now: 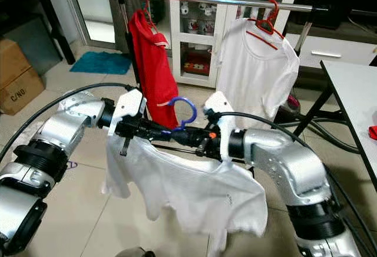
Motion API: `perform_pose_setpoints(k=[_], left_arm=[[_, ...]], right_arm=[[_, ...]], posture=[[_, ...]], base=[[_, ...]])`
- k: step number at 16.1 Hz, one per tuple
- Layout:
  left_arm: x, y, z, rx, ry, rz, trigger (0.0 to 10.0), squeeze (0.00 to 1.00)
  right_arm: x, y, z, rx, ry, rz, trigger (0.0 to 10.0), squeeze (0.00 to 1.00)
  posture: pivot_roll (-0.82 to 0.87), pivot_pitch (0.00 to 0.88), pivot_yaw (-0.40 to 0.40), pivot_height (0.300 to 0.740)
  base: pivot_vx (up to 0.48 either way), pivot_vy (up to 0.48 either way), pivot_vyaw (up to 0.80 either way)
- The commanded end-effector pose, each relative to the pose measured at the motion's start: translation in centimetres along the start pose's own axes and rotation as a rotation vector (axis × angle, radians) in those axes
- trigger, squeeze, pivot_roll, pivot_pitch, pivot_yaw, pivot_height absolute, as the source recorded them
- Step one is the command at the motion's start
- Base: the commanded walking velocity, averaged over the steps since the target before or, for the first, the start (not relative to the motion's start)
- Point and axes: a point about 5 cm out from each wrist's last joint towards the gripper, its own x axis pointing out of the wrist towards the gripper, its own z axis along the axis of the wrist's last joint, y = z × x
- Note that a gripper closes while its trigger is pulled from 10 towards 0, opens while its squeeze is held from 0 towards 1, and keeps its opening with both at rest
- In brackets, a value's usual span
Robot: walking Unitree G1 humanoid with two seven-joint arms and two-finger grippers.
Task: Hang hanger
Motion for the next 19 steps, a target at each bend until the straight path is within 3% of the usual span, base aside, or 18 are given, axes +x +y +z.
perform_pose_setpoints(k=[1,3,4,5,7,8,9,10,11,13,15,18,19], left_arm=[[-1.0,0.7,1.8,0.023,-0.115,0.07,10.0,1.0],[-1.2,0.7,2.0,0.038,-0.151,0.093,10.0,1.0],[-1.5,0.7,2.1,0.028,-0.18,0.121,10.0,0.25],[-1.9,0.6,2.1,0.001,-0.196,0.139,10.0,0.0],[-2.5,0.3,2.1,-0.04,-0.225,0.195,10.0,0.0],[-2.7,0.4,1.4,-0.102,-0.182,0.285,10.0,0.0],[-2.7,0.4,1.1,-0.111,-0.163,0.317,10.0,0.0],[-2.9,-0.6,0.5,-0.146,-0.183,0.388,10.0,0.0],[-2.8,-1.4,-0.1,-0.156,-0.179,0.438,10.0,0.0],[-2.4,-2.4,-0.7,-0.098,-0.15,0.517,10.0,0.0],[-2.2,-2.5,-0.8,-0.086,-0.153,0.479,10.0,0.0],[-1.8,-2.4,0.1,-0.071,-0.153,0.346,10.0,0.0],[-1.8,-2.5,0.6,-0.072,-0.178,0.226,10.0,0.0]], right_arm=[[0.4,1.0,-0.6,0.032,0.012,0.064,0.0,0.0],[0.1,1.0,-1.2,0.046,0.012,0.041,0.0,0.0],[-0.1,1.1,-1.7,0.047,0.011,0.016,0.0,0.0],[-0.4,1.1,-2.3,0.034,0.03,-0.027,0.0,0.0],[-1.1,0.4,-3.5,0.034,0.066,-0.153,0.0,0.0],[-1.5,-0.6,-4.6,0.048,0.069,-0.299,0.0,0.0],[-1.6,-0.9,-5.1,0.061,0.074,-0.342,0.0,0.0],[-1.7,-1.5,-6.3,0.14,0.041,-0.478,0.0,0.0],[-1.6,-1.5,-7.2,0.177,0.031,-0.525,0.0,0.0],[-1.1,-0.7,-7.8,0.162,0.016,-0.482,0.0,0.0],[-0.5,0.2,-6.8,0.117,-0.03,-0.371,0.0,0.0],[-0.5,1.7,-4.9,0.032,-0.11,-0.175,0.0,0.0],[-0.9,2.0,-4.2,-0.01,-0.122,-0.101,0.0,0.0]], posture=[[0.0,0.0,0.036,0.74],[-0.01,0.0,0.045,0.74],[-0.02,0.0,0.063,0.74],[-0.02,0.0,0.075,0.74],[-0.02,0.0,0.078,0.74],[0.0,0.0,0.067,0.74],[0.0,0.0,0.067,0.74],[0.01,0.0,0.061,0.74],[0.02,0.0,0.06,0.74],[0.03,0.0,0.051,0.74],[0.03,0.0,0.046,0.74],[0.02,0.0,0.049,0.74],[0.02,0.0,0.051,0.74]], base=[[0.0,0.0,0.0],[0.0,0.0,0.0],[0.0,0.0,0.0],[0.0,0.0,0.0],[0.0,0.0,0.0],[0.0,0.0,0.0],[0.0,0.0,0.0],[0.0,0.0,0.0],[0.0,0.0,0.0],[0.0,0.0,0.0],[0.0,0.0,0.0],[0.0,0.0,0.0],[0.0,0.0,0.0]])
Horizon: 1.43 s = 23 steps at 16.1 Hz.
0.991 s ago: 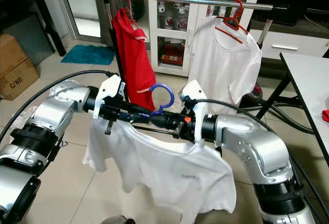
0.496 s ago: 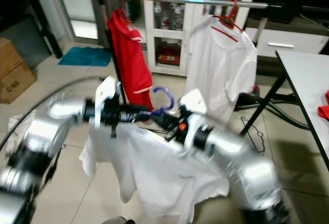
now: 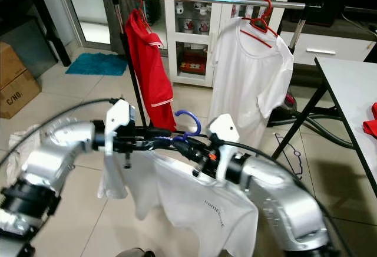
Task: Hang hanger
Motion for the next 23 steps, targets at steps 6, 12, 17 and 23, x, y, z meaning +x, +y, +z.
perform_pose_setpoints(k=[6,12,17,23], left_arm=[[-0.7,2.9,2.7,-0.083,-0.061,-0.129,10.0,1.0],[-0.5,3.4,3.2,-0.143,-0.101,-0.234,10.0,1.0],[-1.1,4.4,3.1,-0.112,-0.149,-0.03,10.0,1.0],[-4.4,3.1,-0.7,-0.108,-0.029,0.544,10.0,0.0]], right_arm=[[-1.0,0.4,0.8,-0.03,0.064,0.229,0.0,0.0],[-1.7,0.4,0.6,-0.034,0.126,0.275,0.0,0.0],[-2.6,-0.3,-1.2,0.005,0.211,0.133,0.0,0.0],[-2.2,-4.3,-5.5,0.266,0.128,-0.569,6.7,0.0]], posture=[[0.01,0.0,0.06,0.74],[0.0,0.0,0.061,0.74],[-0.01,0.0,0.094,0.74],[0.02,0.0,0.067,0.74]], base=[[0.0,0.0,0.0],[0.0,0.0,0.0],[0.0,0.0,0.0],[0.0,0.0,0.0]])
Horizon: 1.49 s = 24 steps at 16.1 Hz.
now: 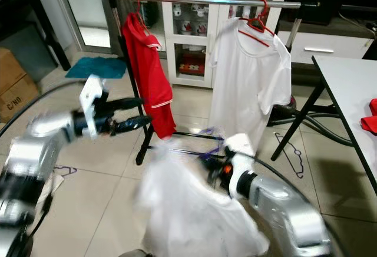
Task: Hang hanger
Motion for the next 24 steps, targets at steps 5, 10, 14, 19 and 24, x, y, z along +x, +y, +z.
perform_pose_setpoints(k=[5,10,14,19,24], left_arm=[[0.6,-2.5,-2.9,-0.055,-0.038,0.402,10.0,0.0],[-0.6,-3.1,-4.9,-0.091,-0.048,0.591,10.0,0.0],[0.5,-5.2,-5.0,-0.081,-0.052,0.528,10.0,0.0],[0.5,-5.0,-4.7,-0.072,-0.045,0.551,10.0,0.0],[0.4,-5.1,-4.6,-0.084,-0.04,0.551,10.0,0.0]], right_arm=[[-1.2,-2.4,2.7,-0.095,-0.355,-0.454,10.0,0.0],[-2.1,-2.7,0.7,-0.071,-0.351,-0.492,10.0,0.0],[-0.8,-1.3,-0.4,-0.168,-0.273,-0.358,10.0,0.0],[0.3,-1.2,0.8,-0.153,-0.31,-0.39,10.0,0.0],[0.5,-1.4,1.8,-0.039,-0.361,-0.414,10.0,0.0]], posture=[[0.02,0.0,0.061,0.74],[0.01,0.0,0.068,0.74],[0.01,0.0,0.06,0.74],[0.01,0.0,0.055,0.74],[0.02,0.0,0.056,0.74]], base=[[0.0,0.0,0.0],[0.0,0.0,0.0],[0.145,0.0,0.0],[0.334,0.0,0.8],[0.332,0.0,0.0]])
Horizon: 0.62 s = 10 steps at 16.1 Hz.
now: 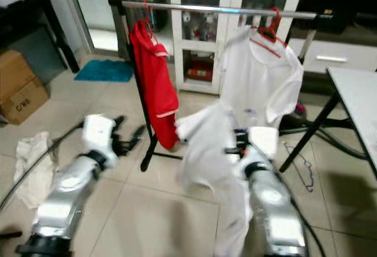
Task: Hang hanger
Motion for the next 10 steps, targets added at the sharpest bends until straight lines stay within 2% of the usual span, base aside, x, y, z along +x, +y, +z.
perform_pose_setpoints(k=[1,4,10], left_arm=[[-0.25,0.92,0.44,0.013,-0.003,0.025,10.0,0.0],[-0.15,0.94,0.7,0.021,-0.008,0.024,10.0,0.0],[0.03,1.0,1.0,0.014,-0.016,0.021,10.0,0.0]], right_arm=[[0.21,1.15,0.88,0.026,-0.044,0.058,10.0,0.0],[0.19,1.82,0.83,0.035,-0.041,0.093,10.0,0.0],[0.15,2.04,1.16,-0.021,-0.064,0.102,10.0,0.0]], posture=[[0.02,0.0,0.056,0.74],[0.02,0.0,0.056,0.74],[0.01,0.0,0.057,0.74]], base=[[0.334,0.0,0.0],[0.333,0.0,0.0],[0.333,0.0,0.0]])
